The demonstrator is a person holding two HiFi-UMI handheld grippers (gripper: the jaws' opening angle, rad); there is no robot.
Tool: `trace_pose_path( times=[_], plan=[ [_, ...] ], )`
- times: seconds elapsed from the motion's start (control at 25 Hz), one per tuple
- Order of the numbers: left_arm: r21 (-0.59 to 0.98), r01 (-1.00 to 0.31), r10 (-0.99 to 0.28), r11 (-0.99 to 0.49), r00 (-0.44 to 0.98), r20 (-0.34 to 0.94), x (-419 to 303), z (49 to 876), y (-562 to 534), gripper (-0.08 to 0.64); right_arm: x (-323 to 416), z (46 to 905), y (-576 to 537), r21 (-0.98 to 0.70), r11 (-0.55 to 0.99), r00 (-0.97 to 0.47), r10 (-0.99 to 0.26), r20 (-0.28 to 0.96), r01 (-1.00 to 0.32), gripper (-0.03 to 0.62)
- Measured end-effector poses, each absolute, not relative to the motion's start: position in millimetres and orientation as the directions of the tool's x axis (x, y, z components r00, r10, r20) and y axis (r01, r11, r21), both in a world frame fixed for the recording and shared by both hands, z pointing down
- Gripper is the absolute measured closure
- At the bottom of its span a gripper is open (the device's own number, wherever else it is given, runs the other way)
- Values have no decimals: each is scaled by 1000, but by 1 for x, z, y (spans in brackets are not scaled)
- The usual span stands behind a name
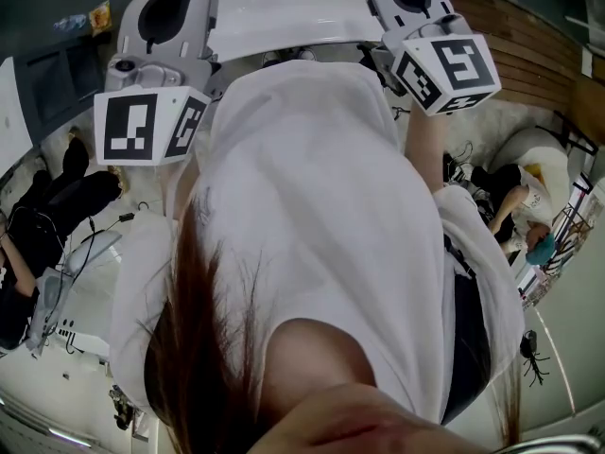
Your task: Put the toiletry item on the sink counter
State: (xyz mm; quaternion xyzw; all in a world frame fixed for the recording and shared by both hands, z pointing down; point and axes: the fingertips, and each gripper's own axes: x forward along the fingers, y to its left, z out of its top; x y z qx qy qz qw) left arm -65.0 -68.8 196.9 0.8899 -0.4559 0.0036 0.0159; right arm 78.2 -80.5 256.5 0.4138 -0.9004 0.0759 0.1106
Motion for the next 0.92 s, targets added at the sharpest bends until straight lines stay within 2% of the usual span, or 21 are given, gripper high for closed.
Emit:
trace_pose_path(
  times=[0.92],
  plan=[
    [22,-803,-802,-596,596,33,-62,199,-59,551,80,254,-70,-33,646,-631,-732,256,-762,583]
  ],
)
